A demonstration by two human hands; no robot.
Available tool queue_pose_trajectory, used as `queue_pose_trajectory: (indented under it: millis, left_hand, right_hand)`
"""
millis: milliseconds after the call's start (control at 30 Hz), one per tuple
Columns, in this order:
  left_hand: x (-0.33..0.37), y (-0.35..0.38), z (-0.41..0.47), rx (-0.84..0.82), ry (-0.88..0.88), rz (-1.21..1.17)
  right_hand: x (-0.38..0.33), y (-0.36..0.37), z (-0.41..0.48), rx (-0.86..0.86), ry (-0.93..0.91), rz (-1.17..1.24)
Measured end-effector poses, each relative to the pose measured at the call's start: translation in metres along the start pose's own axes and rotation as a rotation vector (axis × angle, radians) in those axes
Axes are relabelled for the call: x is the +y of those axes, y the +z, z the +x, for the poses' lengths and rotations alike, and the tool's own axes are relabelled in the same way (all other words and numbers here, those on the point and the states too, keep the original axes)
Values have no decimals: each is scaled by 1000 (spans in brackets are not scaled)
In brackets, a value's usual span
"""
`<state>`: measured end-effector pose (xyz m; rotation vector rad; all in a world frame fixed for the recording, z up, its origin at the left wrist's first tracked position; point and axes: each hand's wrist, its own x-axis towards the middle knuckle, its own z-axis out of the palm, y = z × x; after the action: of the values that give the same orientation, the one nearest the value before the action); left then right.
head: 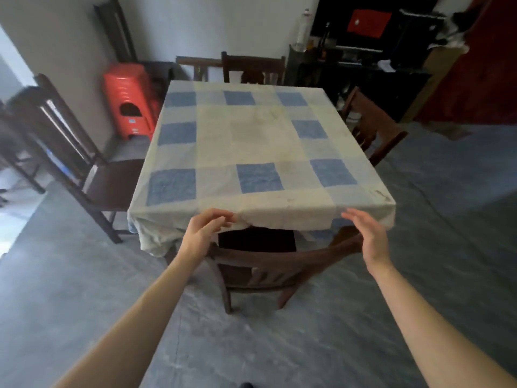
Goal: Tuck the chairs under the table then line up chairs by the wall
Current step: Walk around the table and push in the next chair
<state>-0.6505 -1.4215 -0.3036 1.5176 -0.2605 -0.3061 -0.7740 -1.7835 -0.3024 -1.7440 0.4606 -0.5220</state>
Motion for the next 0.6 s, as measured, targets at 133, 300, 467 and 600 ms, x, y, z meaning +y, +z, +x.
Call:
queue_pose_trajectory:
  millis: [133,300,467,600]
  left_hand:
    - [-36,-6,-19,61,-26,185]
    - [-60,7,-20,267,-44,73]
    - [-75,12,-9,467,-153,-79]
    - [-76,15,-14,529,-173,-57]
  right_hand:
    - [36,-21,11,-92,-4,-161]
    - [72,-26,16,-34,143,31]
    - [76,-12,26,77,337,252]
    - [80,-16,21,101,331,280]
